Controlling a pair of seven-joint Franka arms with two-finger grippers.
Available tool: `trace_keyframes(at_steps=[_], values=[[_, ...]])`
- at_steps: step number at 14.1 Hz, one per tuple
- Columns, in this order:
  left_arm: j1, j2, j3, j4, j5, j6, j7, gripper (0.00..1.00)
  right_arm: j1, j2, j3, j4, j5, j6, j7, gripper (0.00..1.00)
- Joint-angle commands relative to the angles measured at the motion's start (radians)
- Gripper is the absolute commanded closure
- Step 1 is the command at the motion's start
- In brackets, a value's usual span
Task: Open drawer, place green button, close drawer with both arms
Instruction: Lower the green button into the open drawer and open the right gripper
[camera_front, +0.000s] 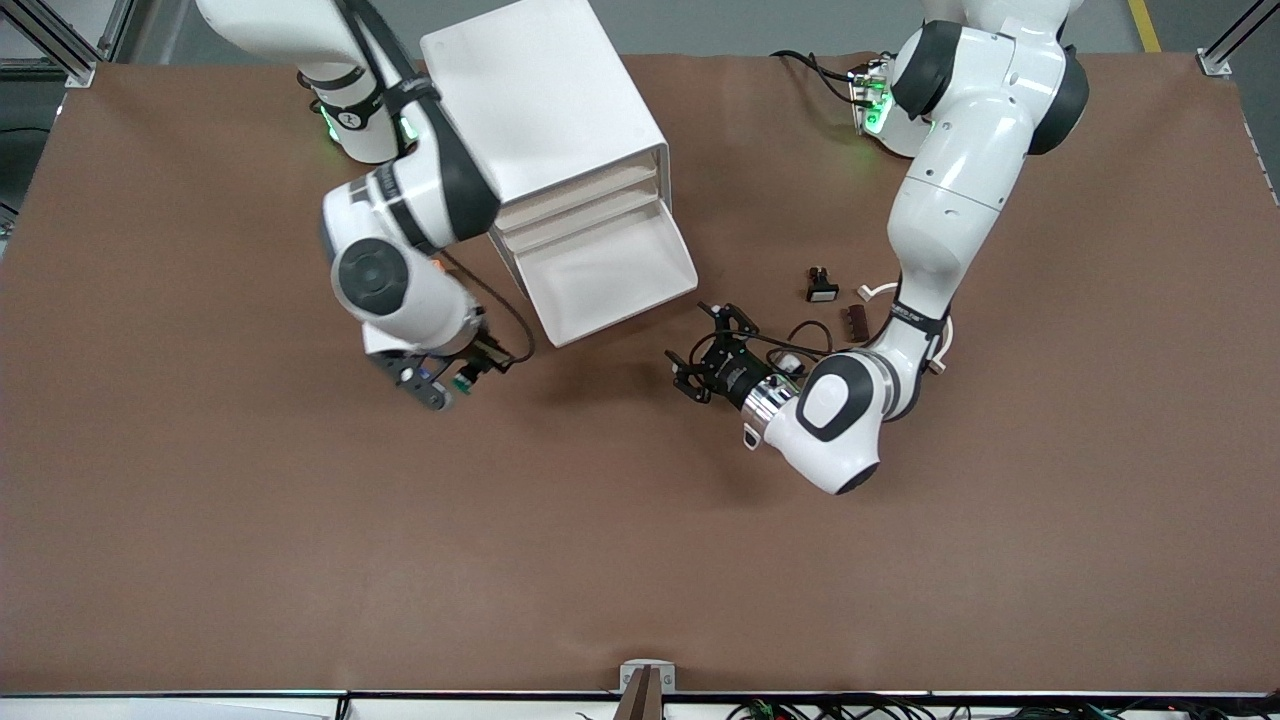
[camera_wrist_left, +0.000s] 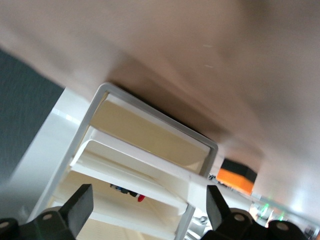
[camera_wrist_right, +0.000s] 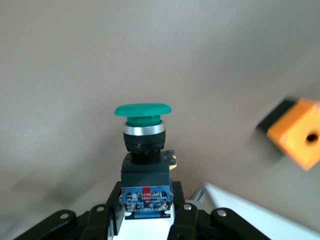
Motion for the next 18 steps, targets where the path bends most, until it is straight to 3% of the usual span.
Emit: trace_keyframes(at_steps=[1, 4, 9, 18], values=[[-0.014, -0.073, 0.021, -0.002, 0.083, 0.0, 0.234, 0.01, 0.104, -0.023, -0.013, -0.031, 0.012, 0.014, 0.191, 1.0], [-0.009, -0.115, 0.022, -0.004, 0.174, 0.06, 0.356, 0.01, 0.18, -0.023, -0.013, -0.045, 0.012, 0.037, 0.348, 1.0], [-0.005, -0.17, 0.024, -0.004, 0.378, 0.279, 0.422, 0.01, 0.299, -0.028, -0.013, -0.154, 0.014, 0.193, 0.519, 1.0], [-0.078, -0.184, 0.013, -0.011, 0.648, 0.457, 0.427, 0.01, 0.388, -0.018, -0.015, -0.211, 0.011, 0.268, 0.62, 1.0]])
